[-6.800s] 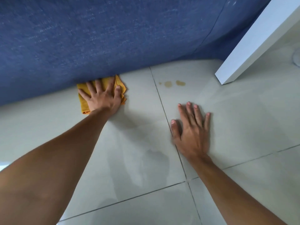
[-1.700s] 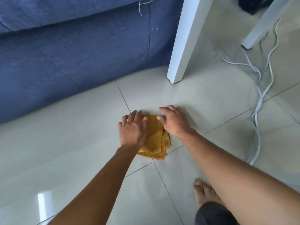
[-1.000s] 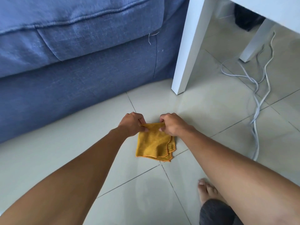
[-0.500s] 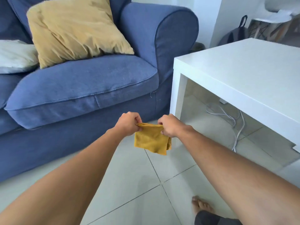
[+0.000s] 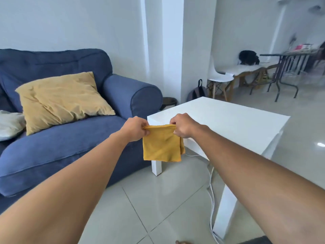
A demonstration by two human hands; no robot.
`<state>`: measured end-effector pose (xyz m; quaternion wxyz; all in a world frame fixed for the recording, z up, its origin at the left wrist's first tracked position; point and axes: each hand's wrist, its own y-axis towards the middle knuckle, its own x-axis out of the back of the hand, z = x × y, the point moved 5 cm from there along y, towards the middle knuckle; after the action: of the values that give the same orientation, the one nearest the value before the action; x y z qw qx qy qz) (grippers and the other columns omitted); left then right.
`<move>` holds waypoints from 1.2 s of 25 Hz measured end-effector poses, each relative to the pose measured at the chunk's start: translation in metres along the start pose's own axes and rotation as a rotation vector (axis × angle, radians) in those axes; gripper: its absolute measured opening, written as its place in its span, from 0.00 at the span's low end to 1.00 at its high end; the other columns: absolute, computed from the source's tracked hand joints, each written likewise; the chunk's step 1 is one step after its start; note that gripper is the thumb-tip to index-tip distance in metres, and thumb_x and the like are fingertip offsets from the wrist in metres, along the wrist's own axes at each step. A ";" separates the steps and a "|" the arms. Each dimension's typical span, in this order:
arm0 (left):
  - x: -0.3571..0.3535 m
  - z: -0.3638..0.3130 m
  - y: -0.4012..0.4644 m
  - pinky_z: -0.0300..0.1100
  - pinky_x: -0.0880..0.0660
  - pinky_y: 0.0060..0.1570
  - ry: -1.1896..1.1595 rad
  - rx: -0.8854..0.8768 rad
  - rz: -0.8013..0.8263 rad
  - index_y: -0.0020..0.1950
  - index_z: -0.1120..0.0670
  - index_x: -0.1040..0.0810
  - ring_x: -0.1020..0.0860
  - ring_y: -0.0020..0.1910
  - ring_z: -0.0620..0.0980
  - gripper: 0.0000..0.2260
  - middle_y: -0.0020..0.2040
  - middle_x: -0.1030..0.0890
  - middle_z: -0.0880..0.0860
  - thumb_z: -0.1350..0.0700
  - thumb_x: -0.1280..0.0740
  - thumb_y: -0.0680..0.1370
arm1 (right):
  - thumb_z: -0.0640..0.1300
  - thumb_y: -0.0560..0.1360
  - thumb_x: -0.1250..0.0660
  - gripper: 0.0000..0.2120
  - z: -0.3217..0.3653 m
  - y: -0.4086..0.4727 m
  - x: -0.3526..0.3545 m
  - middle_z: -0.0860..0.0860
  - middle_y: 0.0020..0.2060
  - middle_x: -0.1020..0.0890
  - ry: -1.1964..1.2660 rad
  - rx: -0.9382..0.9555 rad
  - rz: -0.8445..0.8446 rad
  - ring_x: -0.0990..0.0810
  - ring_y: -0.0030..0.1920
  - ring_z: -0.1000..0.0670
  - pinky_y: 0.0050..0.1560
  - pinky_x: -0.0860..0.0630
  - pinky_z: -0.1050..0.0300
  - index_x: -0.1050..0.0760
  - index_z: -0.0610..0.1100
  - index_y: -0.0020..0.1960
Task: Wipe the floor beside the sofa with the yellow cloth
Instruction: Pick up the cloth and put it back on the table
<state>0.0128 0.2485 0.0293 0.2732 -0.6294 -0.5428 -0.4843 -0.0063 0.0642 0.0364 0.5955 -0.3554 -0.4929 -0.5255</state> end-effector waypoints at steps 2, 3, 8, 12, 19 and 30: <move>0.004 -0.045 0.017 0.42 0.30 0.44 0.001 -0.075 -0.017 0.46 0.51 0.21 0.23 0.45 0.52 0.02 0.42 0.20 0.51 0.58 0.30 0.75 | 0.30 0.71 0.37 0.11 -0.029 -0.016 0.036 0.43 0.44 0.19 -0.007 -0.053 -0.033 0.24 0.44 0.45 0.40 0.29 0.56 0.19 0.41 0.47; 0.002 -0.068 0.026 0.42 0.30 0.44 0.011 -0.112 -0.024 0.48 0.52 0.20 0.23 0.46 0.53 0.04 0.43 0.20 0.51 0.58 0.31 0.75 | 0.30 0.72 0.36 0.12 -0.046 -0.024 0.052 0.45 0.43 0.20 -0.008 -0.087 -0.038 0.24 0.45 0.45 0.41 0.29 0.56 0.19 0.41 0.49; -0.016 -0.164 0.066 0.43 0.30 0.42 0.042 -0.238 -0.109 0.55 0.53 0.19 0.27 0.44 0.52 0.09 0.46 0.22 0.52 0.59 0.33 0.76 | 0.30 0.74 0.37 0.13 -0.122 -0.050 0.105 0.48 0.45 0.24 -0.013 -0.224 -0.111 0.25 0.54 0.45 0.45 0.30 0.55 0.20 0.43 0.52; -0.047 -0.224 0.094 0.44 0.29 0.40 0.042 -0.282 -0.142 0.55 0.50 0.19 0.24 0.46 0.54 0.10 0.53 0.18 0.54 0.59 0.34 0.76 | 0.27 0.72 0.39 0.17 -0.184 -0.065 0.123 0.41 0.54 0.20 -0.005 -0.367 -0.278 0.23 0.59 0.41 0.45 0.25 0.50 0.19 0.41 0.53; -0.087 -0.237 0.083 0.48 0.24 0.53 0.060 -0.402 -0.082 0.50 0.46 0.16 0.24 0.57 0.54 0.14 0.57 0.22 0.52 0.62 0.32 0.71 | 0.35 0.68 0.29 0.13 -0.220 -0.077 0.087 0.49 0.50 0.16 -0.119 -0.311 0.006 0.19 0.51 0.44 0.49 0.20 0.52 0.19 0.48 0.49; -0.164 -0.228 0.072 0.50 0.40 0.72 0.060 -0.227 0.074 0.76 0.51 0.36 0.41 0.76 0.52 0.24 0.78 0.37 0.52 0.46 0.43 0.80 | 0.52 0.81 0.40 0.20 -0.255 -0.104 0.010 0.47 0.71 0.25 0.121 -0.367 -0.181 0.29 0.71 0.43 0.69 0.31 0.48 0.29 0.49 0.72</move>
<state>0.0193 -0.0372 -0.0192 0.2340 -0.6612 -0.4527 -0.5506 -0.0542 -0.1991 -0.0301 0.4995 -0.3800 -0.3821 -0.6783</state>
